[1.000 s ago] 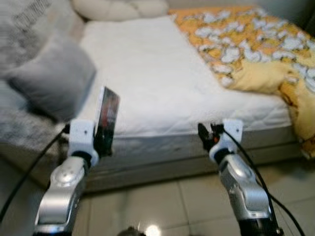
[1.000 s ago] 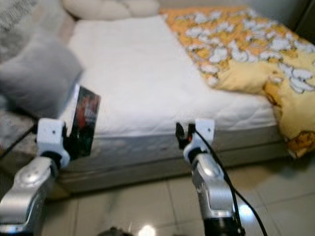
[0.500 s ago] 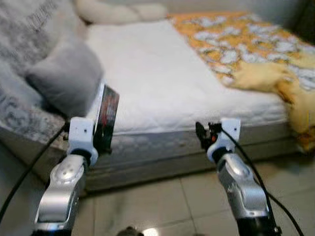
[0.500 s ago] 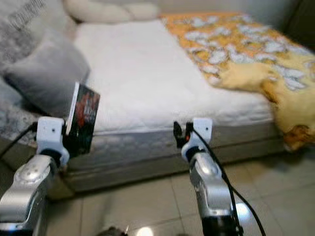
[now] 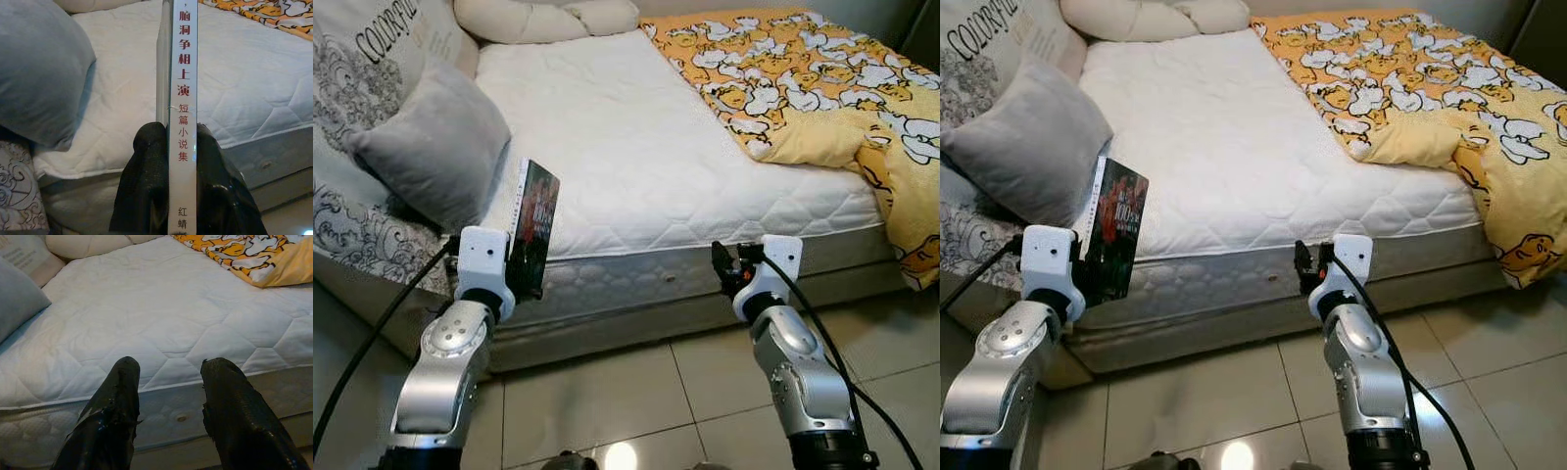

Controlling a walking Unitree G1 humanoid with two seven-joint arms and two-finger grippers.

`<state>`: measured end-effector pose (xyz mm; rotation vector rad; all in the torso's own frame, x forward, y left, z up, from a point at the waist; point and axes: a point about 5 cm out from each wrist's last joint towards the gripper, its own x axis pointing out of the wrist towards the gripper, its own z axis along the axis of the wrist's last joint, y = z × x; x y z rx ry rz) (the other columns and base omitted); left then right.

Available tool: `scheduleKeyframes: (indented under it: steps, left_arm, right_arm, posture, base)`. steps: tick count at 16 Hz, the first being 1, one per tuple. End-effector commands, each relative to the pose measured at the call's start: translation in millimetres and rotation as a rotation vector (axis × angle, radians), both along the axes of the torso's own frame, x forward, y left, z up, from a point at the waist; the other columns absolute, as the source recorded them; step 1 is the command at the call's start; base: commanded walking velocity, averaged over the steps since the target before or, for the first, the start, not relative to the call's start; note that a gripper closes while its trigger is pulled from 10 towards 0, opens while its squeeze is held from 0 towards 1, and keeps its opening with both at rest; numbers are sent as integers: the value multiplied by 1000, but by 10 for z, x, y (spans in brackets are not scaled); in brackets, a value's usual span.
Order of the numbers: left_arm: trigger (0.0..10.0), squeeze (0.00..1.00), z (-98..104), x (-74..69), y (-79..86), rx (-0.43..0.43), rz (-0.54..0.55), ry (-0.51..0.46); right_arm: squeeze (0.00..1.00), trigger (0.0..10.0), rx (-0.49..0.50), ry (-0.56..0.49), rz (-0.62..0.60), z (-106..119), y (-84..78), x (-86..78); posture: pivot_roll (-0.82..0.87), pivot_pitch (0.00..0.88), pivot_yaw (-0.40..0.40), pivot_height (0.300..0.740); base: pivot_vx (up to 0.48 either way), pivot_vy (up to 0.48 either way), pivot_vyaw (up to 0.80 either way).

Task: Clean up the room

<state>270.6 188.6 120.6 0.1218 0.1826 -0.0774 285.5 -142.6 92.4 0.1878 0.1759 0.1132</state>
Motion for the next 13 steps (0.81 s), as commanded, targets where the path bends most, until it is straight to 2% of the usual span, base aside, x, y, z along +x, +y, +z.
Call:
scheduleKeyframes:
  steps: [1,3,4,7,13]
  left_arm:
    - [10000,0,80,29,10,-5,-1,-44]
    - [10000,0,76,30,24,-6,10,-43]
    - [10000,0,84,38,33,-6,16,-45]
    - [10000,0,102,61,38,-1,15,-52]
    - [10000,0,95,73,18,-6,-3,-51]
  right_arm:
    - [0,10000,-1,-19,9,40,8,11]
    - [0,10000,13,-25,36,58,32,25]
    - [0,10000,-12,-22,72,68,62,46]
    - [0,10000,-39,-31,77,75,77,65]
    - [0,10000,-20,-35,49,76,44,60]
  posture:
    - [-43,0,36,740]
    - [-38,0,29,740]
    - [-36,0,25,740]
    - [-36,0,23,740]
    - [-49,0,25,740]
  base:
    - [304,0,0]
    - [308,0,0]
    - [304,0,550]
    - [310,0,800]
    - [312,0,0]
